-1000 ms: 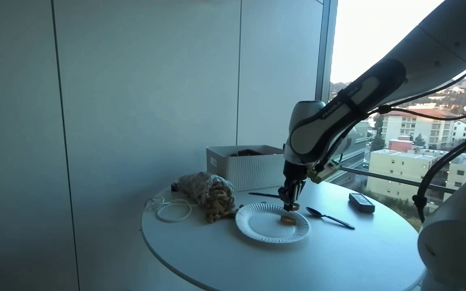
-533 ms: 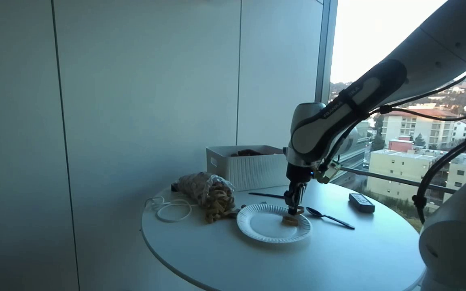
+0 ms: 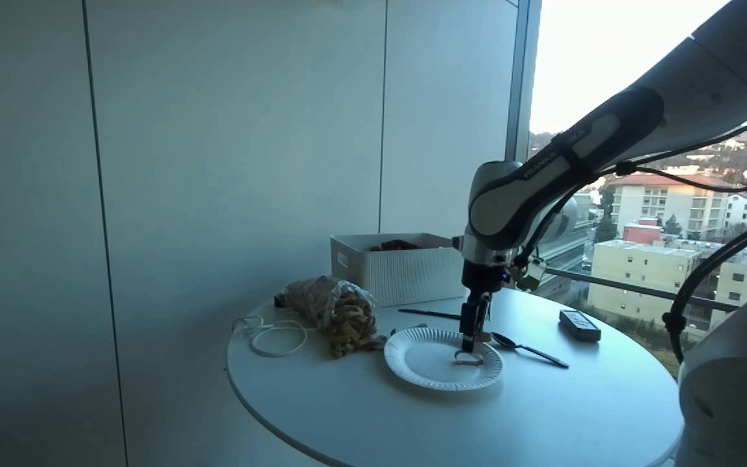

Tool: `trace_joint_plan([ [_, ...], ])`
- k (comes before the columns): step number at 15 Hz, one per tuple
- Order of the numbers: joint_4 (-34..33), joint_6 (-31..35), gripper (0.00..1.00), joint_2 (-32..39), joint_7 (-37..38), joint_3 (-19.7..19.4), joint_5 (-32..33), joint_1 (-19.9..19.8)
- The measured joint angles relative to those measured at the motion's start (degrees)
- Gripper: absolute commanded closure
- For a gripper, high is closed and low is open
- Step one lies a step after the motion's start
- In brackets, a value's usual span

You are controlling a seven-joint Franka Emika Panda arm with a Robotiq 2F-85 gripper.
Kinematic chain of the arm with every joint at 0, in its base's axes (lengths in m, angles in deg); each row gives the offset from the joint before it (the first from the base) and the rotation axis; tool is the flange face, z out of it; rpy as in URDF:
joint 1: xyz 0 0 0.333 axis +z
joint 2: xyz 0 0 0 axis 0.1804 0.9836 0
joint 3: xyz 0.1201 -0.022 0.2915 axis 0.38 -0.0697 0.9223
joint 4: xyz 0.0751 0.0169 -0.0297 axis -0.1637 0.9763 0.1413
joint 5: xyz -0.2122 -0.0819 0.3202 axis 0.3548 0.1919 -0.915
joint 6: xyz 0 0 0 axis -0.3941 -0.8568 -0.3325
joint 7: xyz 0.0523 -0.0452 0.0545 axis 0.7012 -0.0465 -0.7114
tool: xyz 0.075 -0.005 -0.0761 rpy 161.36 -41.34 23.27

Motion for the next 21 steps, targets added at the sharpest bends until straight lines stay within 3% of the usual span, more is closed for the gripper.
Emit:
trace_joint_plan([
  [16,0.75,-6.83,0.00,-1.60,-4.96,-0.54,-1.14,2.53],
  [17,0.75,-6.50,0.25,-1.09,-4.96,-0.37,-1.07,2.65],
  [18,0.75,-5.92,0.27,-0.53,-4.96,-0.15,-0.89,2.79],
  [21,0.75,-3.55,0.51,0.99,-4.96,0.50,-0.77,3.09],
])
